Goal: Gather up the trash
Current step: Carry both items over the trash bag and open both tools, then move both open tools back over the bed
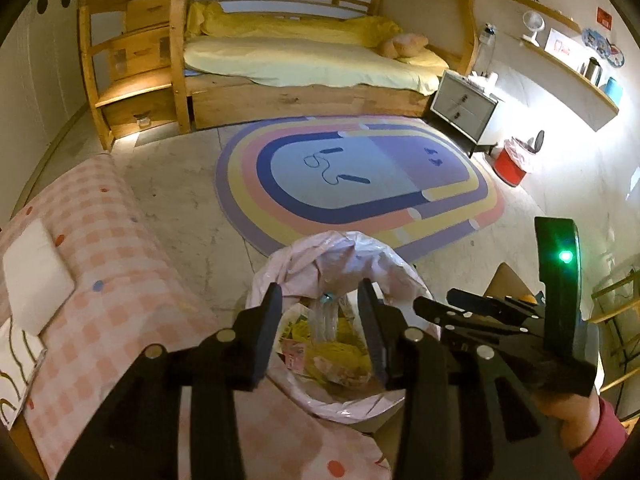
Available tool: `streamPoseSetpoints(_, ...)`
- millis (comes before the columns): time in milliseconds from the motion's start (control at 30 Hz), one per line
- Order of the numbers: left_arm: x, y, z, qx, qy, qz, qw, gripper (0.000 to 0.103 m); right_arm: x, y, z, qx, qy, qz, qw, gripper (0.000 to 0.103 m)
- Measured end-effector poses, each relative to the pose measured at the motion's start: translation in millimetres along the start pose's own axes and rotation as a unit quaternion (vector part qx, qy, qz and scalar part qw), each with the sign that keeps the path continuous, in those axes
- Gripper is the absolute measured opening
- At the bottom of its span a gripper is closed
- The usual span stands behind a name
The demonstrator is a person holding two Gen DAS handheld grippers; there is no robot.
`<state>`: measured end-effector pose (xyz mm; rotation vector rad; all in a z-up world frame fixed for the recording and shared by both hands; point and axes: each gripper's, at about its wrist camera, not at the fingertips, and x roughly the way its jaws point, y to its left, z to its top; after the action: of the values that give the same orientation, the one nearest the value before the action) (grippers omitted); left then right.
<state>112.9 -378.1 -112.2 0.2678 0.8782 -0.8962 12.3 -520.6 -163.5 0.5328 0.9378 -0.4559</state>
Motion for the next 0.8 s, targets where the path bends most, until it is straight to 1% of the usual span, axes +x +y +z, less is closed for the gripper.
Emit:
streamPoseSetpoints(133, -25, 14, -6, -0.019, -0.015, 0.015, 0.9996, 0.038, -26, 2, -5, 0.006, -0.014, 0.008, 1.000, 0.053)
streamPoseSetpoints(267, -62, 28, -21, -0.034, -0.037, 0.045, 0.9977, 0.038, -69, 13, -11, 0.004, -0.050, 0.029, 0.998, 0.053)
streamPoseSetpoints(400, -99, 45, -43, -0.050, -0.054, 0.079, 0.9941, 0.038, -109, 40, -20, -0.027, -0.088, 0.057, 0.994, 0.053)
streamPoseSetpoints(500, -125, 60, -61, -0.068, -0.058, 0.099, 0.9910, 0.038, -125, 66, -30, -0.059, -0.099, 0.079, 0.990, 0.053)
streamPoseSetpoints(567, -139, 67, -73, -0.080, -0.061, 0.107, 0.9891, 0.040, -130, 85, -36, -0.081, -0.095, 0.094, 0.988, 0.052)
streamPoseSetpoints(600, -147, 71, -81, -0.086, -0.063, 0.113, 0.9879, 0.040, -131, 93, -38, -0.090, -0.092, 0.099, 0.987, 0.046)
streamPoseSetpoints(633, -154, 75, -88, -0.091, -0.064, 0.119, 0.9867, 0.040, -132, 100, -39, -0.097, -0.090, 0.101, 0.986, 0.032)
streamPoseSetpoints(700, -165, 82, -97, -0.100, -0.065, 0.129, 0.9845, 0.041, -132, 116, -44, -0.116, -0.083, 0.107, 0.984, 0.022)
streamPoseSetpoints(733, -170, 86, -102, -0.104, -0.065, 0.136, 0.9830, 0.043, -131, 125, -46, -0.128, -0.079, 0.111, 0.982, 0.018)
streamPoseSetpoints(800, -182, 96, -116, -0.115, -0.071, 0.156, 0.9786, 0.045, -131, 139, -51, -0.148, -0.078, 0.113, 0.979, 0.016)
